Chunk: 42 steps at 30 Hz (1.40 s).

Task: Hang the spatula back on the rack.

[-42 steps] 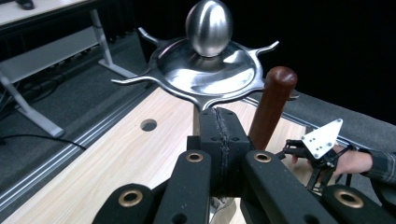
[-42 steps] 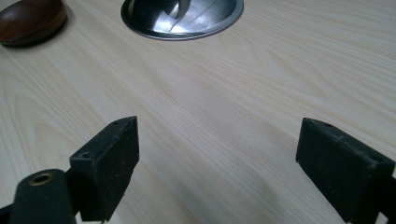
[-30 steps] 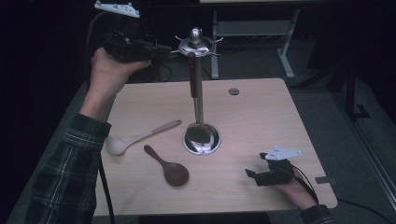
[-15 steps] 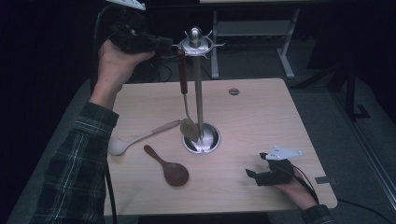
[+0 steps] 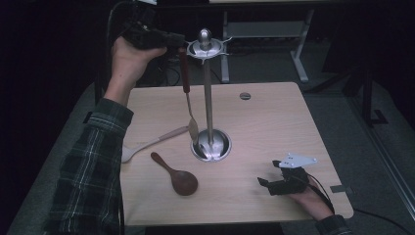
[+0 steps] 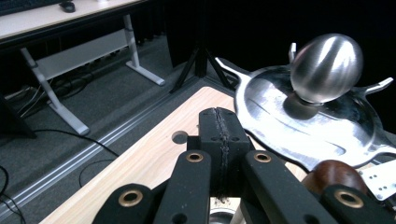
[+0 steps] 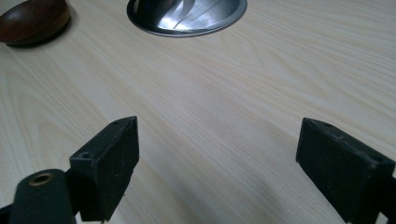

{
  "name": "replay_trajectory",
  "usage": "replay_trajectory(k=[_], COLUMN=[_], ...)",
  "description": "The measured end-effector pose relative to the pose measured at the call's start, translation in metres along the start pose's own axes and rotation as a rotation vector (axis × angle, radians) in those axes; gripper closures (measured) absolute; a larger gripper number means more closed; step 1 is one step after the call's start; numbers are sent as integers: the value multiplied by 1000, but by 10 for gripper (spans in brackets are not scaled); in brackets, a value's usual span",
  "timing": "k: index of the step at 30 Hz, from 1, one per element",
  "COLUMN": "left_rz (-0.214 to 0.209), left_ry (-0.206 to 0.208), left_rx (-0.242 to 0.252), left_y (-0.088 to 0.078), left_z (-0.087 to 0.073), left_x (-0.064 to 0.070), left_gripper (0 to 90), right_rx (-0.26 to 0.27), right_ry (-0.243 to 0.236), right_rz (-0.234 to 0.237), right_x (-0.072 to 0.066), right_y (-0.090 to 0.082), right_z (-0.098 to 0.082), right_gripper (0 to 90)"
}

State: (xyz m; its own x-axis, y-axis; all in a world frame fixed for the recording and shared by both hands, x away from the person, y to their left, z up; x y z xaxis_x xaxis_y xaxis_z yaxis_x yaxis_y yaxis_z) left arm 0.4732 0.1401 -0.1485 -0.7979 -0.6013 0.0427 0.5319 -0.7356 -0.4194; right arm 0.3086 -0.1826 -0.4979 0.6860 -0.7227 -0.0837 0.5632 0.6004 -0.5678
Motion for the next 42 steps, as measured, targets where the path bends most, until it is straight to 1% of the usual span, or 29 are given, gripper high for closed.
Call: replay_trajectory(k=[3,7,8,11,13,15,18,22,24,27,31,34,39,42], left_rz=[3,-12,-22,-47,-58,-75,-110,-120,-120,-111,-109,-95,-81,-71], left_ry=[-11,-24,-28,-26,-13,-10,0,17,16,16,19,24,16,8], left_rx=[2,-4,-1,5,8,17,26,11,4,-3,-2,-3,-3,5], left_y=[-9,-23,-27,-36,-42,-46,-47,-38,-32,-26,-25,-25,-25,-26], left_z=[-4,-12,-14,-17,-18,-18,-16,-13,-14,-15,-14,-14,-14,-13], left_x=[3,11,14,23,30,37,47,55,56,54,54,53,46,42], left_gripper=[899,899,898,899,899,899,899,899,899,899,899,899,899,899], right_rx=[1,0,1,-1,-5,-7,-8,-9,-10,-6,-6,-6,-5,-5], right_ry=[-4,-5,-7,-6,-6,-6,-5,-9,-8,-7,-8,-10,-15,-16], right_rz=[0,-3,-3,-2,-3,-3,-5,-5,-6,-5,-6,-6,-6,-8], right_x=[1,0,0,-1,-1,-1,-1,-1,-1,-1,0,0,0,0], right_y=[0,0,0,1,1,1,2,2,2,1,1,1,1,1], right_z=[0,0,0,0,0,0,-1,-1,-1,-1,-1,-1,-1,-1], right_gripper=[129,128,128,128,128,128,128,128,128,128,128,128,128,128])
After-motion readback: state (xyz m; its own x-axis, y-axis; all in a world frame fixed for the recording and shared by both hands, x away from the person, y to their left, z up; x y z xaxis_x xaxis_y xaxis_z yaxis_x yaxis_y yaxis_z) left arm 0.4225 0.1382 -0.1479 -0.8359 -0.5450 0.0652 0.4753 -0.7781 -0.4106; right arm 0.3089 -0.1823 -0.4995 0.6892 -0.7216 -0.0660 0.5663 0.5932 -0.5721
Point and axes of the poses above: each handheld gripper's, and its own axes: y roughly forward along the jaws, z roughly out of its top, x roughly to its right, the point moved 6 cm from there along y, roughly forward along the jaws, and after that the axes turned 3 degrees about x, right-handed, at the moved point
